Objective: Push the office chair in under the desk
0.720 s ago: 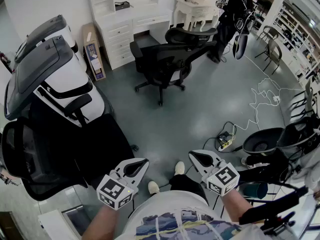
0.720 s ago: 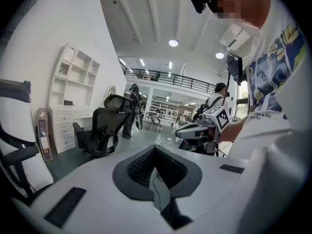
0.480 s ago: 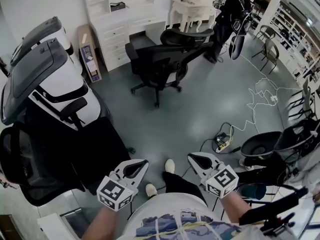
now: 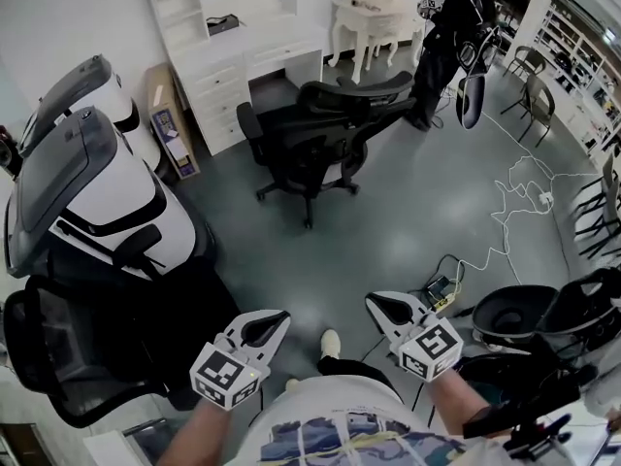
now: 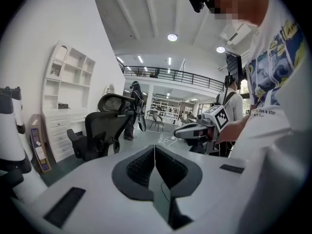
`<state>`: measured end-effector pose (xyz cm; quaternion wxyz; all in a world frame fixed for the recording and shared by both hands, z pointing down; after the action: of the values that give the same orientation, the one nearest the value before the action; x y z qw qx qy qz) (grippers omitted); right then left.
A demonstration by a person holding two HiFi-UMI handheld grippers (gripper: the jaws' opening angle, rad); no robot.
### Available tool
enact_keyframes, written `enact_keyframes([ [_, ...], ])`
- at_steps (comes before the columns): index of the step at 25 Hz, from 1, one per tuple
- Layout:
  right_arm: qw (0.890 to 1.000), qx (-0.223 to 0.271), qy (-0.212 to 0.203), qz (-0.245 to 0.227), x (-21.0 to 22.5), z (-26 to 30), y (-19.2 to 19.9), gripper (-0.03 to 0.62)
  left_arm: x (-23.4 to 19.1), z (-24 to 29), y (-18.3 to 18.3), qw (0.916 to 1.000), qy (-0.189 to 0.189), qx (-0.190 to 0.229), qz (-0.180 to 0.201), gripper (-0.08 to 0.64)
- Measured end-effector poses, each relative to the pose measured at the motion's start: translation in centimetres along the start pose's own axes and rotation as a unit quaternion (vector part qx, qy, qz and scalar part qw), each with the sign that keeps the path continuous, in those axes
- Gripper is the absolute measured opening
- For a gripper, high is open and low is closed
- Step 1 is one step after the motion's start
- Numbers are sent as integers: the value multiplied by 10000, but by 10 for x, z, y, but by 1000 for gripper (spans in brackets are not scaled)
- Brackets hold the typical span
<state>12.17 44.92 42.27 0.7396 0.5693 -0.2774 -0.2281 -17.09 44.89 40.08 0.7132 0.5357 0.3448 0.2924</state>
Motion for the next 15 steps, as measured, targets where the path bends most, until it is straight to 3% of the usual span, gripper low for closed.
enact_keyframes([
  [3, 9999, 85, 59, -12, 33, 7, -6, 37, -12, 29, -11, 9999, -91, 2, 61, 17],
  [4, 9999, 116, 100, -6, 46, 10, -8, 80, -16, 39, -14, 9999, -122, 0, 89, 17],
  [5, 9998, 145, 147, -1, 58, 12, -10, 164, -20, 49, -18, 9998, -155, -10, 127, 20],
  [6, 9997, 169, 191, 9, 70, 14, -10, 189, -25, 59, -21, 9997, -191, -26, 162, 33],
  [9, 9994, 194, 287, 85, 100, 23, -12, 195, -40, 81, -30, 9992, -330, -92, 197, 84],
  [15, 9979, 299, 545, 190, 145, 49, -22, 232, -73, 105, -41, 9978, -598, -228, 168, 123],
])
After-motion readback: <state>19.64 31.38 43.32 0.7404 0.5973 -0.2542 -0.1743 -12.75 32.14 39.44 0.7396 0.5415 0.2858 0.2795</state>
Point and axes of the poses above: the fingertips, and each gripper's own axes: z forward along the fingers, x to its right, y out of its underside, the point moved 10 cm from there along -z, backward along the fingers, and after that the axes turned 9 degrees about x, right-handed, at the moved point
